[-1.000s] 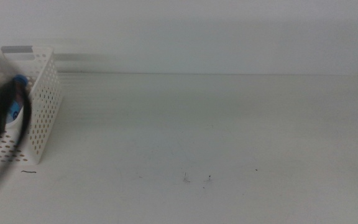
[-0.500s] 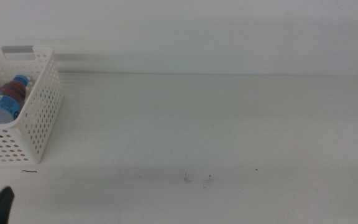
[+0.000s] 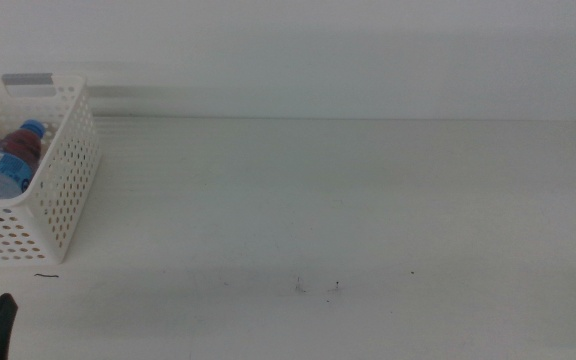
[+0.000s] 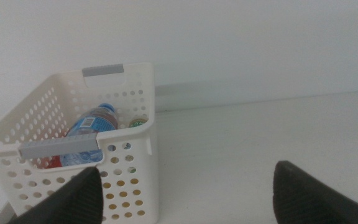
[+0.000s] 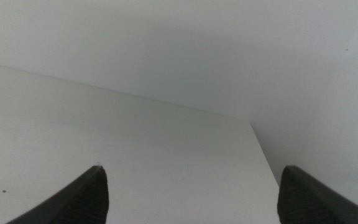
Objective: Use arms to grab the bottles and put them into the dustbin to the left of the table.
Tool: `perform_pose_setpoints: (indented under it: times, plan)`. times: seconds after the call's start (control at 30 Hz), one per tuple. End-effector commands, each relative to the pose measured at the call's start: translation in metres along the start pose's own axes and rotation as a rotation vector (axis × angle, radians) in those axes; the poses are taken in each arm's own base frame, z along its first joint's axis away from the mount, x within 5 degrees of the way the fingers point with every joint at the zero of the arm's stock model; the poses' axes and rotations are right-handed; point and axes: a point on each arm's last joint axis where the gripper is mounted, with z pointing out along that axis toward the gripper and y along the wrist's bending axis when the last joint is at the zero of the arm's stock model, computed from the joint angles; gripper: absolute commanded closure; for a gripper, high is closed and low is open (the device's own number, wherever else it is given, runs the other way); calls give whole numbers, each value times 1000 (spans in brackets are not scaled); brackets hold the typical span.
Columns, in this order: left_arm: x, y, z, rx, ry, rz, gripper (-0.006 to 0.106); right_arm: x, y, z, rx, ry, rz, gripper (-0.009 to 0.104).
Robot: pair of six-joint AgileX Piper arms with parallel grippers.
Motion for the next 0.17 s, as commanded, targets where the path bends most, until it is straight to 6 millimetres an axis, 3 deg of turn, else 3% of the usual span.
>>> perform_pose_setpoints:
  times: [0.0, 0.13]
  plan:
    - [-1, 0, 0, -3, -19, -5, 7, 0, 0, 0, 8, -11, -16, 9]
    - [-2, 0, 0, -5, -21, -5, 7, 0, 0, 0, 8, -11, -16, 9]
